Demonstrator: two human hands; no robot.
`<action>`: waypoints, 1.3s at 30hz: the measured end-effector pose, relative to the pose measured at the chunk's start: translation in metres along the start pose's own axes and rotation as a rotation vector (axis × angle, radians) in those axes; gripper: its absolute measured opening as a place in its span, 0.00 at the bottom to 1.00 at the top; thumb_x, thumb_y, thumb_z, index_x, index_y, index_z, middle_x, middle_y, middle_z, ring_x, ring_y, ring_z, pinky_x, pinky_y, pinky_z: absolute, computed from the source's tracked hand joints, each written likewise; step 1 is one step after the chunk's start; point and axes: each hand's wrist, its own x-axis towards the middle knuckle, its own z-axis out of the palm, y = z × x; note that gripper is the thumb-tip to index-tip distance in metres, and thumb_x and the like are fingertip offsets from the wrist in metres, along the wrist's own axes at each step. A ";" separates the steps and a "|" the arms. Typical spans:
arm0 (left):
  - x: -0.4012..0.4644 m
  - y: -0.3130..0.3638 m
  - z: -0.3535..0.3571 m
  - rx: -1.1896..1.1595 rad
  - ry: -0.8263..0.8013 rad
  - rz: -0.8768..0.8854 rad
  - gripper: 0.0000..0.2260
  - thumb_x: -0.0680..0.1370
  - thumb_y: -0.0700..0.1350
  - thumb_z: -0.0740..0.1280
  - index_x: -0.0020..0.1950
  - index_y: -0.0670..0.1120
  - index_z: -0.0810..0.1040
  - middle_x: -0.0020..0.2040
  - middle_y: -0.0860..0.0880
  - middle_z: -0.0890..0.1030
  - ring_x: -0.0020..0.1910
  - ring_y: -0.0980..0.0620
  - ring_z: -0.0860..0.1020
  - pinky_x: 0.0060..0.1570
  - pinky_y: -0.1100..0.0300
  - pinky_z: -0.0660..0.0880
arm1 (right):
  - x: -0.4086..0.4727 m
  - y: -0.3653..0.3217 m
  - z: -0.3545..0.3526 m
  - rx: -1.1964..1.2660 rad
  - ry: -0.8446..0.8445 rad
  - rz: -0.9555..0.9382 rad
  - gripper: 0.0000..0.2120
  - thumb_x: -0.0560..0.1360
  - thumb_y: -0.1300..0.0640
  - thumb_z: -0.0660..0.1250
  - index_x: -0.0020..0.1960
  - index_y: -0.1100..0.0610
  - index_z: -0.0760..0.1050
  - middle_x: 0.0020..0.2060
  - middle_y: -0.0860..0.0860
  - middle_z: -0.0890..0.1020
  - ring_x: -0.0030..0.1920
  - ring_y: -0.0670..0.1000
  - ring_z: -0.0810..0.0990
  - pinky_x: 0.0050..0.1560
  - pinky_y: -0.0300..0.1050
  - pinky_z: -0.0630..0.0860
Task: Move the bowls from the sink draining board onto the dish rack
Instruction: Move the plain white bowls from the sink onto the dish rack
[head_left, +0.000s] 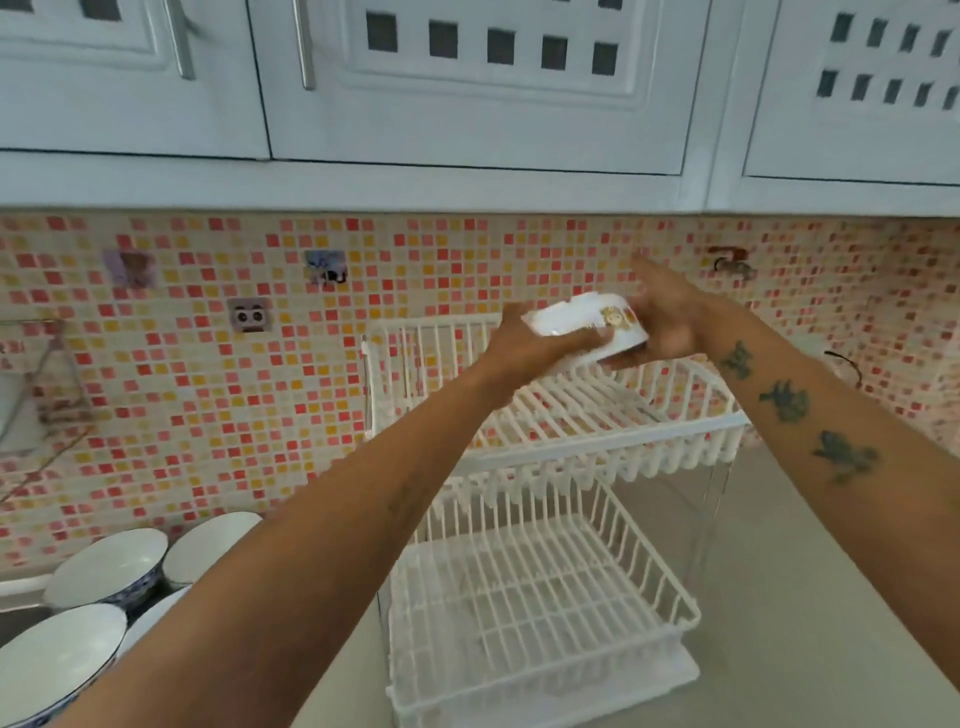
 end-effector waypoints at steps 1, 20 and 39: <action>0.006 -0.007 0.006 0.113 0.005 0.026 0.48 0.61 0.58 0.81 0.74 0.44 0.61 0.69 0.46 0.72 0.62 0.49 0.76 0.57 0.53 0.79 | 0.002 0.004 0.001 -0.065 0.013 0.004 0.35 0.76 0.33 0.49 0.65 0.60 0.71 0.57 0.60 0.79 0.60 0.62 0.77 0.64 0.59 0.72; 0.028 -0.045 0.051 0.844 -0.237 -0.092 0.52 0.69 0.59 0.75 0.79 0.42 0.46 0.76 0.40 0.52 0.77 0.41 0.55 0.75 0.46 0.62 | 0.051 0.065 -0.001 -0.544 0.133 0.013 0.26 0.81 0.47 0.55 0.70 0.65 0.67 0.63 0.61 0.76 0.59 0.61 0.78 0.61 0.52 0.75; -0.206 -0.035 -0.186 0.302 0.772 -0.119 0.24 0.82 0.54 0.59 0.75 0.44 0.65 0.72 0.45 0.71 0.71 0.49 0.70 0.67 0.57 0.67 | -0.090 -0.031 0.330 0.089 -0.353 -0.776 0.19 0.79 0.53 0.57 0.57 0.66 0.78 0.56 0.61 0.82 0.54 0.57 0.80 0.53 0.51 0.75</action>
